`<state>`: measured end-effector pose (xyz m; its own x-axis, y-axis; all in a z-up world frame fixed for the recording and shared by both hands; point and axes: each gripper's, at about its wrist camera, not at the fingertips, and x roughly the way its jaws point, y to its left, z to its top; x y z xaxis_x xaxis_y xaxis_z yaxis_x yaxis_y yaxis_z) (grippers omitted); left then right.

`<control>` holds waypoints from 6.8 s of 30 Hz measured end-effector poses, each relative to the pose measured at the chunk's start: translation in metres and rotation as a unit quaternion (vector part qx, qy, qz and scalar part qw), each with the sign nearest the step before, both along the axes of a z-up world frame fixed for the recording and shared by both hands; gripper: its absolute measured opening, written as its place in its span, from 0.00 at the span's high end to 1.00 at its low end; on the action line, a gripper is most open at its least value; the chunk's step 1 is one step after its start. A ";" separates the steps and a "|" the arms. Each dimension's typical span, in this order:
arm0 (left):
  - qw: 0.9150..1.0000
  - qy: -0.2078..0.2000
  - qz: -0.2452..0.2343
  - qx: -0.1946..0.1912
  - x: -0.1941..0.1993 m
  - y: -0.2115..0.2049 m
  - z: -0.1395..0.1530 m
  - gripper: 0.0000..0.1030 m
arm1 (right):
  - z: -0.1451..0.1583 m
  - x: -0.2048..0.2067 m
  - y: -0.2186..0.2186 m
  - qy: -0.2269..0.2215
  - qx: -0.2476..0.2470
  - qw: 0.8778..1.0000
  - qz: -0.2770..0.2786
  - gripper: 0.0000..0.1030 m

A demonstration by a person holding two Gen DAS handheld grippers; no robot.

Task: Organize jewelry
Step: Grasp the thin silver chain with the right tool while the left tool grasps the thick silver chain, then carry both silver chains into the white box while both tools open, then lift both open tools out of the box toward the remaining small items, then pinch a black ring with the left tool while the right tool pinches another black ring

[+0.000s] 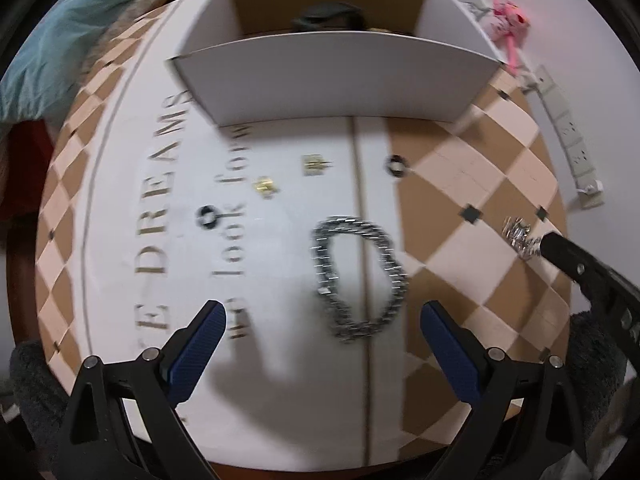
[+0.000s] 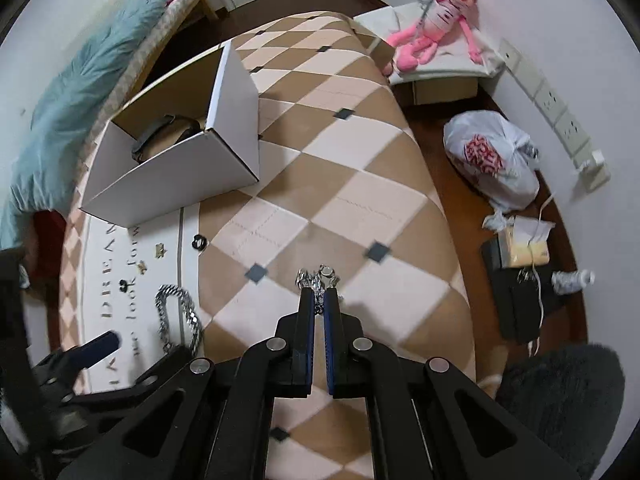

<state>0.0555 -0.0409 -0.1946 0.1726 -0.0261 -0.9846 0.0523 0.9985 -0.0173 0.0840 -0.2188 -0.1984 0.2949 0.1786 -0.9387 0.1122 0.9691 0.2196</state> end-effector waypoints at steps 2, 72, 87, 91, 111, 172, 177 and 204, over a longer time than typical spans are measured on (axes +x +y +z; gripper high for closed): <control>1.000 -0.007 -0.014 0.002 -0.001 -0.012 -0.001 0.10 | 0.001 -0.007 -0.003 0.003 0.006 1.000 -0.005 0.96; 0.997 -0.047 0.014 -0.052 0.207 0.081 0.085 0.92 | 0.055 0.211 0.077 0.030 -0.008 0.993 0.114 0.94; 0.992 -0.113 0.049 0.003 0.188 0.104 0.103 0.00 | 0.061 0.186 0.080 0.016 -0.069 0.991 0.114 0.08; 0.991 -0.117 0.053 0.018 0.174 0.105 0.098 0.00 | 0.051 0.171 0.082 0.020 -0.085 0.990 0.112 0.07; 0.986 -0.151 0.060 0.039 0.119 0.098 0.112 0.00 | 0.078 0.123 0.074 -0.045 -0.105 0.990 0.077 0.05; 0.996 -0.069 0.028 0.044 0.046 0.092 0.004 0.31 | -0.016 0.045 0.107 -0.044 -0.073 0.990 0.117 1.00; 0.998 -0.061 0.024 0.008 0.046 0.092 -0.002 0.85 | -0.008 0.043 0.092 -0.043 -0.046 0.993 0.097 1.00; 0.992 -0.073 0.090 -0.044 0.030 0.143 0.029 0.91 | -0.012 0.050 0.116 -0.061 -0.070 0.987 0.132 0.88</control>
